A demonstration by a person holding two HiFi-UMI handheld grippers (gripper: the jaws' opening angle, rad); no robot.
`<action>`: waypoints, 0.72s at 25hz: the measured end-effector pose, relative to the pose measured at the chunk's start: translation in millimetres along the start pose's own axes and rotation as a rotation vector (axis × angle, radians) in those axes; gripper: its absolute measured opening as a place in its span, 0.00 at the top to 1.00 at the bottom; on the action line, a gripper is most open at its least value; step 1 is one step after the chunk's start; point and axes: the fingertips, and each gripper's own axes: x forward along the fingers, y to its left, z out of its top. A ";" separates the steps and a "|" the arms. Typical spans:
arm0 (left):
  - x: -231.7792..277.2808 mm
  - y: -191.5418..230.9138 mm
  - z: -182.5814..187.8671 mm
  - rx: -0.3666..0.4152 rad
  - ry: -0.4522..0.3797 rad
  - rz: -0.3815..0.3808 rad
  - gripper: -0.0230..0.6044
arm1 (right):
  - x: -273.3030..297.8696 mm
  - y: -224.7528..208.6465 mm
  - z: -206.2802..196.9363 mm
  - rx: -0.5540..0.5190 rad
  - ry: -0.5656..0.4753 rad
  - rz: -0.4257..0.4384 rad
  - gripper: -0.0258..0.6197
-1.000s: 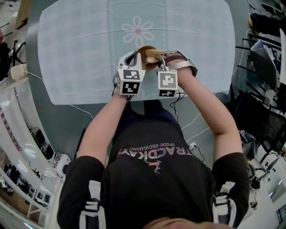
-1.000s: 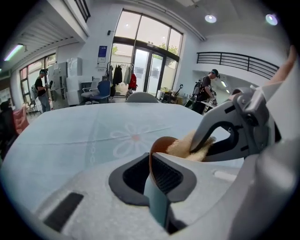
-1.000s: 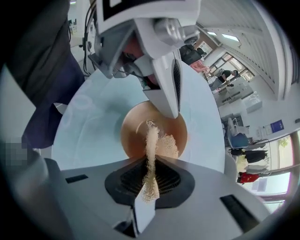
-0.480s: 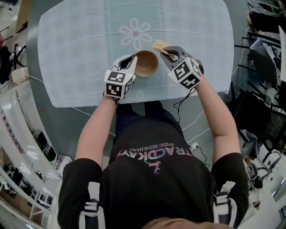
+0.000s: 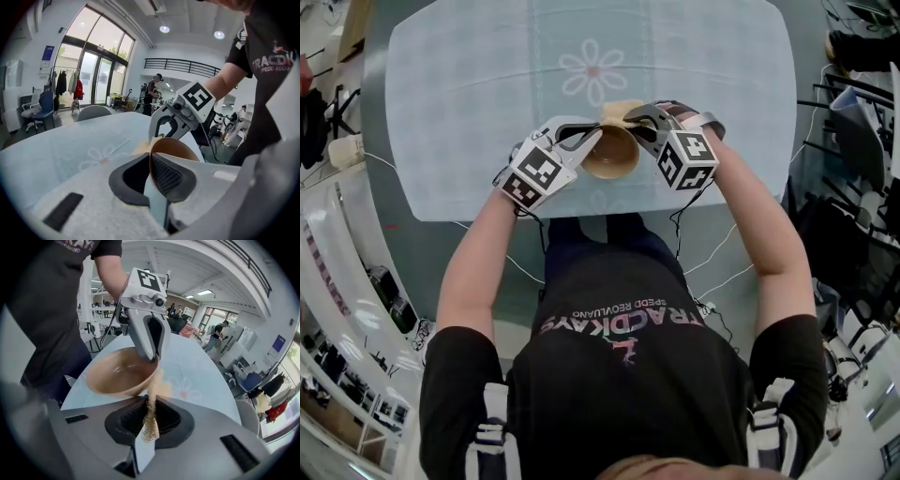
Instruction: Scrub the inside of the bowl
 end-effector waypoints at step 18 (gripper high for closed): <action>-21.8 72.1 3.9 -0.479 -0.189 0.380 0.92 | -15.4 -18.4 -24.8 0.239 0.028 -0.151 0.91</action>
